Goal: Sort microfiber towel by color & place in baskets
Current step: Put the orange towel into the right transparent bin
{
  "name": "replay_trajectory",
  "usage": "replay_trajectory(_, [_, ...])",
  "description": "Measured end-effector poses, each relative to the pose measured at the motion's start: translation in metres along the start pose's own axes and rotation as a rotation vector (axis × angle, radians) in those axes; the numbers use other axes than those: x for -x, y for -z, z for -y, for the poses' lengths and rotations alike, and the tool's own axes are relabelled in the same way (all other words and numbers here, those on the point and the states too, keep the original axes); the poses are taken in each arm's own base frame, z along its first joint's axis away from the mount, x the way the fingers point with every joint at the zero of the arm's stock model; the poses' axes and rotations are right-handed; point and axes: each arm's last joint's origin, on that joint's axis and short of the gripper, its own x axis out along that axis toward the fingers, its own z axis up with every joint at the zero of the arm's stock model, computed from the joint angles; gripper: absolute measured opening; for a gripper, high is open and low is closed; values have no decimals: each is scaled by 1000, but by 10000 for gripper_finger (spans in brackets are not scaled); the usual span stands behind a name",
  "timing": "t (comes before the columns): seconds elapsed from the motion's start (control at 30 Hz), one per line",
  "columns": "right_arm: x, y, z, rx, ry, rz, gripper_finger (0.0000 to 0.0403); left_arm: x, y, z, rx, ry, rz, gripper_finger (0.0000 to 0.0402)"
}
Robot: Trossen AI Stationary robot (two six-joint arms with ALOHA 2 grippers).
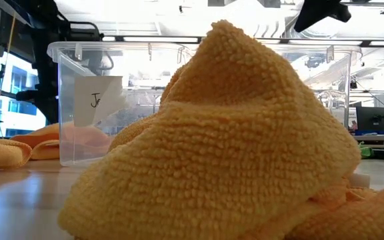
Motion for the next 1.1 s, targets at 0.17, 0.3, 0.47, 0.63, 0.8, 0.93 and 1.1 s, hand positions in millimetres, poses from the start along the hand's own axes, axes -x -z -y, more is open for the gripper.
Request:
replay_trajectory(0.17, [8,1,5,-11,-35,8,22,-5,2,2,25,11,-41,92])
replay_trajectory(0.3, [12,1,7,0,-57,22,22,-9,2,3,14,-35,-39,92])
replay_trajectory(0.47, [14,-2,5,17,-81,54,22,-22,1,6,-2,-99,-86,92])
replay_trajectory(0.63, [14,-2,4,30,-95,55,22,-38,-1,11,-16,-131,-127,89])
replay_trajectory(0.8, [14,-2,4,48,-94,56,22,-48,-3,15,-45,-138,-152,29])
replay_trajectory(0.93, [14,-2,4,58,-93,57,22,-46,-2,14,-62,-137,-148,8])
replay_trajectory(1.1, [14,-2,4,75,-93,58,22,-18,-1,8,-37,-119,-125,1])
